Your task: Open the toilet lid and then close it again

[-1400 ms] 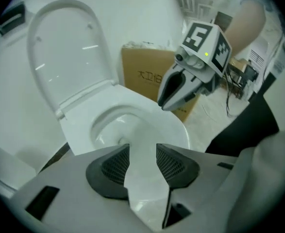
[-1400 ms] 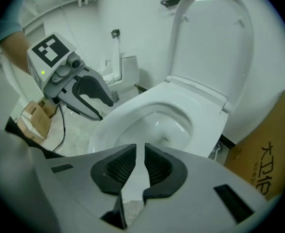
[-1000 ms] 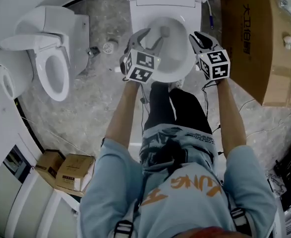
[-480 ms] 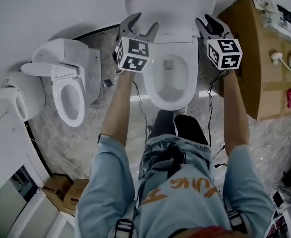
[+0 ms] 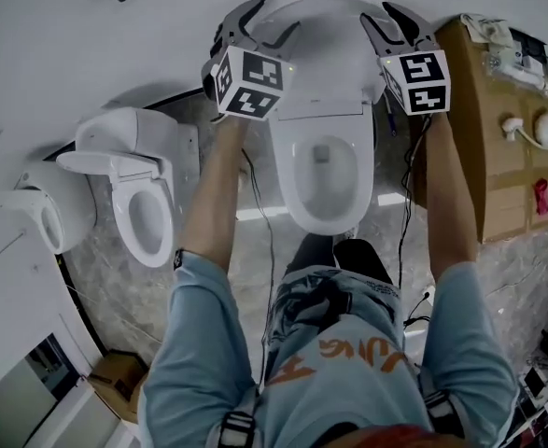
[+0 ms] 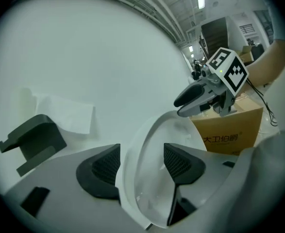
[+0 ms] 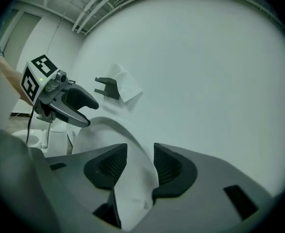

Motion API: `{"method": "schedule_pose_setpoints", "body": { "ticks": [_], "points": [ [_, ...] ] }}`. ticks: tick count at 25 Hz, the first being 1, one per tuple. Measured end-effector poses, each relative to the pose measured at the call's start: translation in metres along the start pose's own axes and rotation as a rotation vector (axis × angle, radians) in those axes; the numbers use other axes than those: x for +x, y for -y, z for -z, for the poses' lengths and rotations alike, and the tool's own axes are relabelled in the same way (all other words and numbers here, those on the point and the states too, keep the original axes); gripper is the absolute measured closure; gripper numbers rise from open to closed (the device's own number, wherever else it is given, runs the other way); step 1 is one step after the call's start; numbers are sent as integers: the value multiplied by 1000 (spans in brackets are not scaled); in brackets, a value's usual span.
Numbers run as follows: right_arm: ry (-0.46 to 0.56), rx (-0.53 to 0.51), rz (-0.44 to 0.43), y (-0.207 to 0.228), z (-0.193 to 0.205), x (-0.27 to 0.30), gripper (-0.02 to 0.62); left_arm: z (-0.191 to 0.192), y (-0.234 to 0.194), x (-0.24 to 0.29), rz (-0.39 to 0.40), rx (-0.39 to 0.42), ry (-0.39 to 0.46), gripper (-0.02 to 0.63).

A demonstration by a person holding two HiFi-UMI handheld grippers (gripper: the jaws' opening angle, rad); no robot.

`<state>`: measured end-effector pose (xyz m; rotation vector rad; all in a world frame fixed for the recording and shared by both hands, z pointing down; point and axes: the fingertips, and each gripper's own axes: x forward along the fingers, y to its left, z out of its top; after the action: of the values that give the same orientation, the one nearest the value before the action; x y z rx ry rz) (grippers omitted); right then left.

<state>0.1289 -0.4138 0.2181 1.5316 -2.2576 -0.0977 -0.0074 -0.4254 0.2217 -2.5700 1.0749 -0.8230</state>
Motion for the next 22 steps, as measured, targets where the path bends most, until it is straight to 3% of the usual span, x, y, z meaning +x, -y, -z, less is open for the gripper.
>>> {"method": "schedule_pose_setpoints", "body": {
  "ticks": [3, 8, 11, 13, 18, 22],
  "points": [
    [-10, -40, -33, 4, -16, 18, 393, -5, -2, 23, 90, 15, -31, 302],
    [-57, -46, -203, -7, -20, 48, 377, -6, 9, 47, 259, 33, -57, 282],
    [-105, -78, -228, -8, -14, 53, 376, -7, 8, 51, 257, 34, -57, 294],
    [-117, -91, -218, -7, -11, 55, 376, -9, 6, 47, 241, 34, -40, 345],
    [-73, -79, -226, -13, -13, 38, 387, -12, 10, 29, 209, 71, -7, 426],
    [-63, -99, -250, -24, -11, 16, 385, -13, 23, 10, 209, 42, 15, 436]
  ]
}}
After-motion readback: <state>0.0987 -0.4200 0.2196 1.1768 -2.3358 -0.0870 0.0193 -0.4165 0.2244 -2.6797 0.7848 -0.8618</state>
